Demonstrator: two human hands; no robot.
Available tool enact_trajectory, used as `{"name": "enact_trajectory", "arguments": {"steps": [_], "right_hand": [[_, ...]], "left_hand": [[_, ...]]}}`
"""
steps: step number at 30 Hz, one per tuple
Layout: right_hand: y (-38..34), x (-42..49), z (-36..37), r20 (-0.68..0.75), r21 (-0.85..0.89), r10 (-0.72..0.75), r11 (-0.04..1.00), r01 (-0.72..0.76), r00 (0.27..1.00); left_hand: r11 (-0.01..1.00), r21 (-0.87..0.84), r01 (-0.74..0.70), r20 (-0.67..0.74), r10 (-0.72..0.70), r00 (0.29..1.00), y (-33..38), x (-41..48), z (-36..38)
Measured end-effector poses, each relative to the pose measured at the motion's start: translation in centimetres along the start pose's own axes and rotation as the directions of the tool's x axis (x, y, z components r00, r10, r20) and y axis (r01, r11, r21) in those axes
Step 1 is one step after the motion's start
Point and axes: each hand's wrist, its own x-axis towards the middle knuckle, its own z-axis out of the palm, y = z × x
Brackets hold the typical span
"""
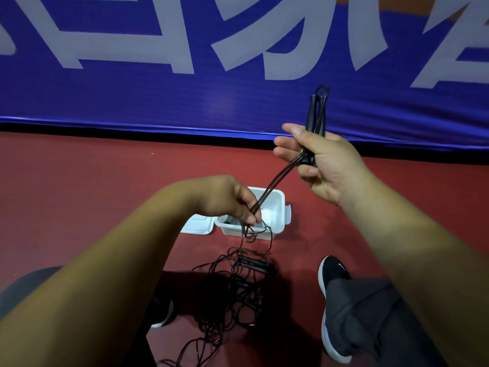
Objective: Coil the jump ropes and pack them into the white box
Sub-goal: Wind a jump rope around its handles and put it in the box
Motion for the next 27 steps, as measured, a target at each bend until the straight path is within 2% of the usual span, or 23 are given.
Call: {"name": "enact_trajectory", "arguments": {"steps": [2, 3, 5, 7, 11, 14, 16, 18, 21, 25, 27], "right_hand": [[-0.3, -0.1, -0.4, 0.009, -0.058, -0.013, 0.998, 0.014, 1.000], [-0.4, -0.1, -0.5, 0.021, -0.093, -0.023, 0.995, 0.025, 1.000], [-0.7, -0.2, -0.8, 0.056, -0.153, -0.034, 0.987, 0.042, 0.998], [-0.8, -0.3, -1.0, 0.091, -0.175, -0.026, 0.984, 0.041, 0.996], [-0.6, -0.1, -1.2, 0.151, -0.212, 0.016, 0.977, 0.017, 0.988], [-0.5, -0.4, -0.8, 0.224, -0.268, 0.126, 0.961, -0.063, 0.966], [-0.4, -0.9, -0.4, 0.296, -0.353, 0.247, 0.926, -0.134, 0.923], [-0.1, -1.5, 0.0, 0.383, -0.466, 0.373, 0.868, -0.172, 0.845], [0.9, -2.0, 0.6, 0.454, -0.602, 0.550, 0.769, -0.214, 0.701], [2.5, -2.0, 1.1, 0.436, -0.780, 0.747, 0.592, -0.203, 0.502], [3.3, -1.7, 1.3, 0.375, -0.846, 0.813, 0.496, -0.193, 0.446]], "left_hand": [[0.998, 0.042, 0.035, -0.191, -0.027, 0.981, 0.3, -0.1, -0.4], [0.997, 0.060, 0.050, -0.311, -0.029, 0.950, 0.5, -0.3, -0.7], [0.995, 0.073, 0.069, -0.520, -0.021, 0.854, 0.3, -0.6, -1.6], [0.995, 0.069, 0.075, -0.658, -0.011, 0.753, 0.1, -0.8, -2.3], [0.998, 0.020, 0.067, -0.808, -0.023, 0.588, 0.0, -1.0, -3.1], [0.998, 0.002, 0.064, -0.846, -0.033, 0.532, -0.2, -1.0, -3.6], [0.999, 0.001, 0.051, -0.849, -0.026, 0.527, -0.3, -1.0, -3.9], [1.000, -0.018, 0.010, -0.836, -0.021, 0.548, -0.3, -1.2, -4.1], [0.990, -0.095, -0.105, -0.764, -0.005, 0.645, 0.2, -1.6, -4.2], [0.958, -0.164, -0.235, -0.629, 0.082, 0.773, 1.1, -2.2, -4.1], [0.952, -0.162, -0.259, -0.573, 0.123, 0.810, 1.6, -2.6, -3.8]]}}
